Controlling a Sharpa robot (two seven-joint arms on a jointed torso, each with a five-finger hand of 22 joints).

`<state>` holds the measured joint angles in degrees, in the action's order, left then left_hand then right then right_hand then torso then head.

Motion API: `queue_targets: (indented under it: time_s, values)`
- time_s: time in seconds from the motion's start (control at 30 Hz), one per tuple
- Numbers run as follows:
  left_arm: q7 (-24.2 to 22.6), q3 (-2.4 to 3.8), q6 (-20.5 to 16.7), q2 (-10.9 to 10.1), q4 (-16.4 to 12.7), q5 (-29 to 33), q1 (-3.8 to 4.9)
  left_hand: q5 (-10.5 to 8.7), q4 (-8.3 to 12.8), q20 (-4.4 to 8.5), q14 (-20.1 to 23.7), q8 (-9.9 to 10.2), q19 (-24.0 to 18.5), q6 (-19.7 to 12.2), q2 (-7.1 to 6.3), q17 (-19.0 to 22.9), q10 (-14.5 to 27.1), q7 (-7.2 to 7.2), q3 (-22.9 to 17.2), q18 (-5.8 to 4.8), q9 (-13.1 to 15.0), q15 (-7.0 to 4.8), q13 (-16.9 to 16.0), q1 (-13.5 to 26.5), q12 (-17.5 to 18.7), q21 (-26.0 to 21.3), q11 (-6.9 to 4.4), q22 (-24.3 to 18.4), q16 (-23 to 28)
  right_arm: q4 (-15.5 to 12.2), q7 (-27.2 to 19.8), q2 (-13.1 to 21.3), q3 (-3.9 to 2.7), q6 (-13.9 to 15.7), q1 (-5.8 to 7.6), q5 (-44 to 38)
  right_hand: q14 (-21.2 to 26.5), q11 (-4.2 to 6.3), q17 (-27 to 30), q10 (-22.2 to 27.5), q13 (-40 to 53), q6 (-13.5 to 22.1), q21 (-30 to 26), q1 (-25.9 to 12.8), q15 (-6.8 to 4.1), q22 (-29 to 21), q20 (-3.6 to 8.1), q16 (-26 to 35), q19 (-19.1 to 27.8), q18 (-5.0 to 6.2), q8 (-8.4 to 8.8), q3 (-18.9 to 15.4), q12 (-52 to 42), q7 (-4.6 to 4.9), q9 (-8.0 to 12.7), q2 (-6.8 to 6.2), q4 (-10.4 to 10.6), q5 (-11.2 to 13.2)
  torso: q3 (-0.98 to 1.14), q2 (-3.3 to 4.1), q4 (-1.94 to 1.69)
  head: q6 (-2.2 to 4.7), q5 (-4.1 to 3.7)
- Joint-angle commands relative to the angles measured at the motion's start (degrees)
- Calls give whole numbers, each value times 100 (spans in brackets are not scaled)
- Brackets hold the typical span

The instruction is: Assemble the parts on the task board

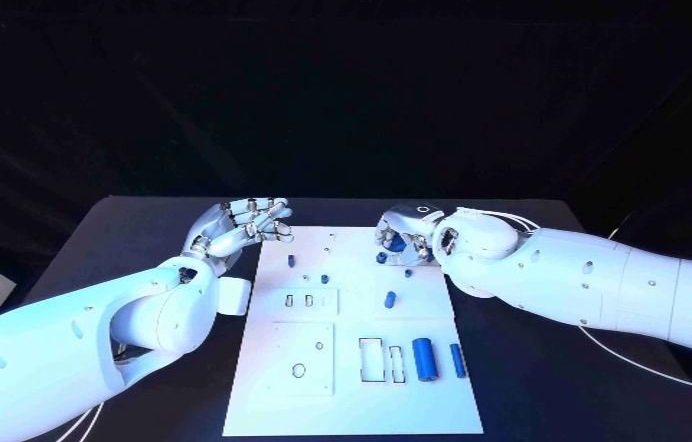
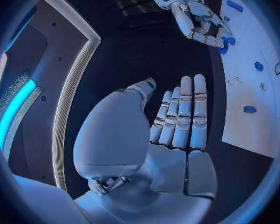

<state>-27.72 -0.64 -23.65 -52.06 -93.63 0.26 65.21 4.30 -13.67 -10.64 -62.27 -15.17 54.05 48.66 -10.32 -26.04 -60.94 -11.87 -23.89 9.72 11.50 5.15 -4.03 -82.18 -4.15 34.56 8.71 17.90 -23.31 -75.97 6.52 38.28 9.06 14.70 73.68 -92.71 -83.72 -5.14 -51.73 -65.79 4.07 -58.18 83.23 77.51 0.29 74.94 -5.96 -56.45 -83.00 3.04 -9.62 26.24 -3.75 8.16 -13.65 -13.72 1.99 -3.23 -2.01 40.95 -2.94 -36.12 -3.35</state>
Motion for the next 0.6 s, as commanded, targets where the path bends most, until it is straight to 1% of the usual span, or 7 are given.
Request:
queue_targets:
  time_s: [0.03,0.13,0.27,0.33,0.43,0.5,0.6]
  values:
    - [-27,8,111,-1,-27,-30,11,-30,-10,-3,2,18,-47,32,-27,-4,-22,-10,-29,52,8,5,4,24,39,20,6,5,-33,16,54,-28,2,-107,-12,-133,-138,10,-46,-78,7,-54,48,-25,15,458,6,-84,-68,-66,-29,47,-32,-3,-17,90,50,-19,-6,6,7,-15,19]
    - [-24,9,112,-1,-25,-30,11,-30,-10,-3,2,18,-47,32,-27,-4,-22,-10,-29,52,8,5,4,24,39,20,6,5,-33,21,48,-41,3,-98,-18,-127,-132,18,-94,-114,5,-87,75,-44,9,503,9,-169,-91,-75,-45,115,-30,-13,-37,121,90,-19,-5,2,8,-23,27]
    - [-17,10,110,-1,-23,-30,13,-31,-6,-4,11,21,-62,32,-27,-21,-18,-13,-35,51,9,6,5,29,41,41,8,19,-42,43,47,-64,3,-120,-23,-94,-114,19,-92,-128,0,-99,74,-88,8,503,10,-199,-85,-74,-51,164,-21,-11,-51,148,143,-18,-9,5,7,-37,11]
    - [-14,10,110,0,-20,-29,14,-31,-5,-4,14,23,-66,30,-28,-25,-16,-14,-37,51,9,7,5,30,41,47,9,23,-45,63,56,-77,4,-151,-26,-86,-113,21,-116,-141,0,-114,93,-90,6,535,11,-235,-103,-80,-59,192,-21,-13,-61,156,152,-19,-2,9,13,-30,24]
    - [-10,11,116,0,-21,-27,15,-31,-5,-4,14,23,-66,30,-28,-25,-16,-14,-37,51,9,7,5,30,41,47,9,23,-45,91,67,-95,6,-199,-35,-80,-111,27,-151,-169,-1,-139,117,-86,2,577,13,-294,-125,-89,-74,252,-22,-17,-78,174,165,-19,-5,3,5,-38,22]
    - [-8,11,122,-3,-23,-26,16,-31,-5,-4,14,23,-66,30,-28,-25,-16,-14,-37,51,9,7,5,30,41,47,9,23,-45,107,73,-109,7,-228,-44,-77,-106,27,-138,-177,-1,-143,114,-89,2,572,13,-292,-120,-87,-76,269,-22,-16,-83,180,171,-19,-8,4,9,-33,18]
    - [-5,11,125,-8,-24,-25,18,-31,2,-5,28,29,-85,26,-25,-41,-9,-16,-46,50,9,9,5,32,42,70,12,39,-53,126,77,-131,8,-262,-56,-72,-95,27,-118,-191,-2,-148,109,-97,3,565,14,-289,-113,-85,-80,303,-21,-14,-91,197,185,-19,-4,14,12,-23,13]
